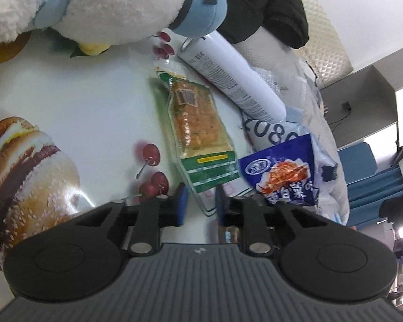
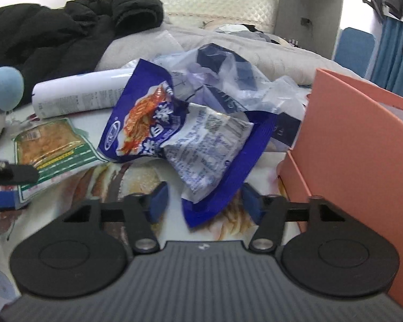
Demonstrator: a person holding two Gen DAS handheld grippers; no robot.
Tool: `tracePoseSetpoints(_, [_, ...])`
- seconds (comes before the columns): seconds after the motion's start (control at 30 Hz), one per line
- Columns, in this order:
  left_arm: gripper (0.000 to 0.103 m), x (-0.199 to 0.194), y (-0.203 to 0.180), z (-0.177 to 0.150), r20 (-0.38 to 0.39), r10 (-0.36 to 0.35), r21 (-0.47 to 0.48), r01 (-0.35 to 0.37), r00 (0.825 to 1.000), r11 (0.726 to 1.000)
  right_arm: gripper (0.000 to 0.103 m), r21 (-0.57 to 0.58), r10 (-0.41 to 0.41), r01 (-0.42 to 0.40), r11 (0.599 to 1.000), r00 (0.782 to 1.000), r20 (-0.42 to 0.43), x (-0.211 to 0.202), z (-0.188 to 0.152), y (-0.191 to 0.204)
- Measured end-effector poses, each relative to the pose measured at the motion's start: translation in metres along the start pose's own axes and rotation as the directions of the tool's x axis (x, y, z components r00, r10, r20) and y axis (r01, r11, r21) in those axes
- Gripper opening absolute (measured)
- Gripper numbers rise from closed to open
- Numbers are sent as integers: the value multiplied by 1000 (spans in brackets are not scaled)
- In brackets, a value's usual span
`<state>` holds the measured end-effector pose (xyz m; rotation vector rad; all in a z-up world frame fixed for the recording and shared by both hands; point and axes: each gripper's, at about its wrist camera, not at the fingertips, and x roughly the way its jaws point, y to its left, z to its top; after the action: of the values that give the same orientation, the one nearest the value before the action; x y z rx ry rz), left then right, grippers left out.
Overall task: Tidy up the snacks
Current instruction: 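Grasp the blue shrimp jerky bag with the right gripper while the left reaches the green-labelled packet, then lift the jerky bag with the right gripper while the left closes on the green-labelled packet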
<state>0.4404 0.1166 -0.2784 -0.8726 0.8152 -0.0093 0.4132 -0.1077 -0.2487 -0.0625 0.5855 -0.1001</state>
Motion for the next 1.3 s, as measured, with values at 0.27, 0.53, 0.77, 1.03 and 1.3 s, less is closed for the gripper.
tracePoseSetpoints(0.27, [4,-9,6,-4,-20,-10,-25,9,1000,1000,23,61,47,-47,997,999,0,-14,-4,-10])
tracePoseSetpoints(0.53, [3,-58,13,-33,-4,-30,-5,30,1000,1000,20,87,72,-70,994,997,-13,-51,-22,-11])
tracePoseSetpoints(0.77, [2,-125,31,-70,-7,-25,15,25,1000,1000,19,113,89,-81,990,994,-71,-112,-53,-10])
tracePoseSetpoints(1.03, [2,-207,53,-121,-37,20,73,-17,999,997,19,67,167,-160,985,980,-107,-187,-85,-12])
tracePoseSetpoints(1.3, [2,-270,81,-167,-60,33,48,-30,998,998,19,64,242,-235,970,956,-166,-244,-106,-24])
